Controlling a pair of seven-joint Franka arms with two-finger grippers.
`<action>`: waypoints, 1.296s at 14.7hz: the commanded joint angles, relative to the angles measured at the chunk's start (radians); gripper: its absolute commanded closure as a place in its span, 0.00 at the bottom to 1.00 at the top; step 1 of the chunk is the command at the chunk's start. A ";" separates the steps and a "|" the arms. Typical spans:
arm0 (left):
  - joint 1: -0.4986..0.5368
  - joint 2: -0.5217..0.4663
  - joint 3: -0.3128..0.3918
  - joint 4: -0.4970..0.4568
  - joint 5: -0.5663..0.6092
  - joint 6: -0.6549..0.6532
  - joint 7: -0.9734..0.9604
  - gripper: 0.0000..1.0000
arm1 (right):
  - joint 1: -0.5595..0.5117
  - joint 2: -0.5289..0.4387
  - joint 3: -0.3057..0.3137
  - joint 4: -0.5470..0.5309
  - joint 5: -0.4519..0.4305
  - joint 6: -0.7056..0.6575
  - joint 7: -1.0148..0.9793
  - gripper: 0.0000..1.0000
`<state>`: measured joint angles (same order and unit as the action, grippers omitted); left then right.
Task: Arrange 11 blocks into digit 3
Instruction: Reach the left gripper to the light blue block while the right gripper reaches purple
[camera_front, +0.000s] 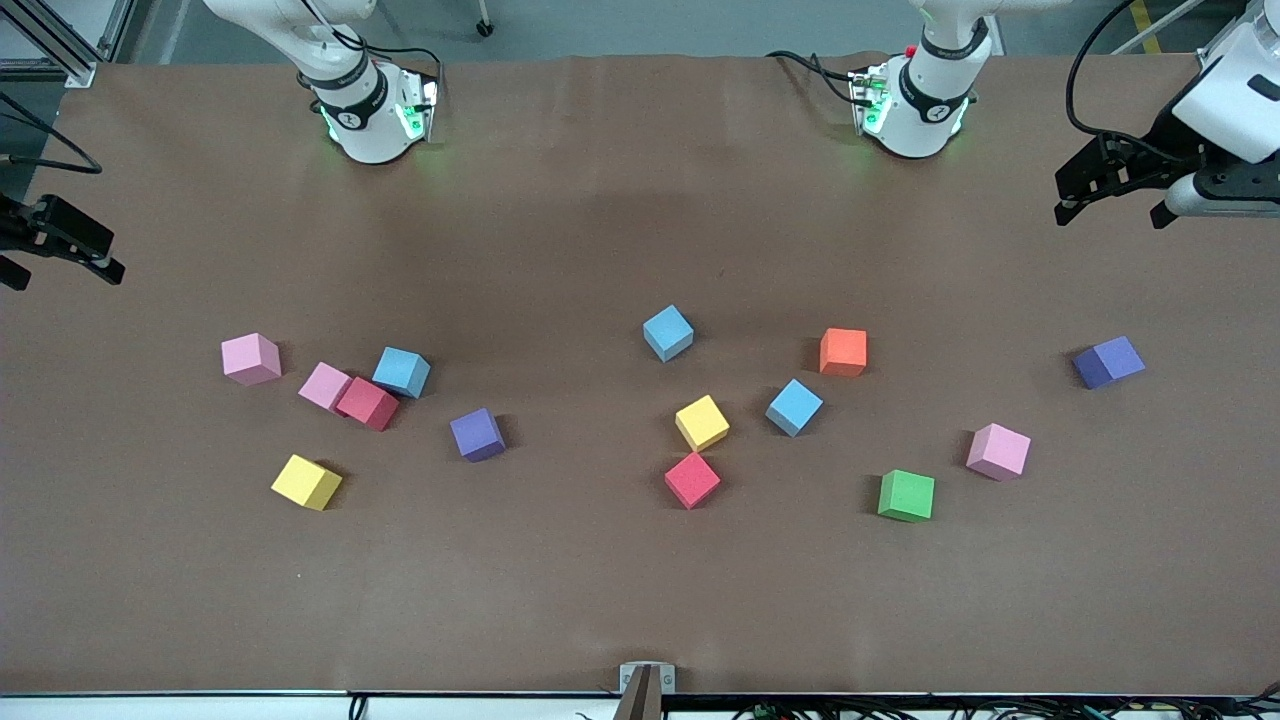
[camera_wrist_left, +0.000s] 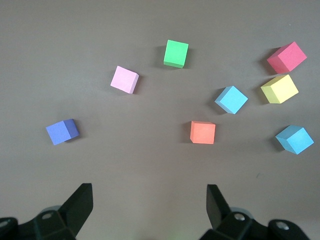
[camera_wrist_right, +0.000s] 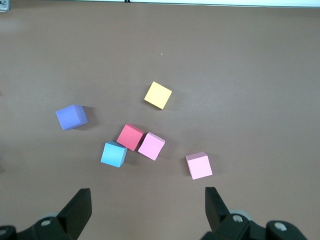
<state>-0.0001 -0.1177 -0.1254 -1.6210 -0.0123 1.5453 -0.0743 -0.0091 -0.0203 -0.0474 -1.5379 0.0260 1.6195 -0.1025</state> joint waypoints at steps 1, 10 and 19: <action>0.000 0.009 -0.002 0.029 0.020 -0.024 0.010 0.00 | -0.022 0.002 0.023 0.013 -0.023 -0.001 0.012 0.00; -0.038 0.139 -0.051 0.032 0.009 0.019 -0.201 0.00 | -0.015 0.003 0.024 0.027 -0.023 -0.001 0.014 0.00; -0.372 0.489 -0.143 0.024 0.104 0.380 -0.997 0.00 | 0.057 0.068 0.026 0.027 -0.009 0.026 0.018 0.00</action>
<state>-0.3121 0.2984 -0.2695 -1.6242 0.0452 1.8885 -0.9191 0.0146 0.0179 -0.0235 -1.5224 0.0208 1.6263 -0.1025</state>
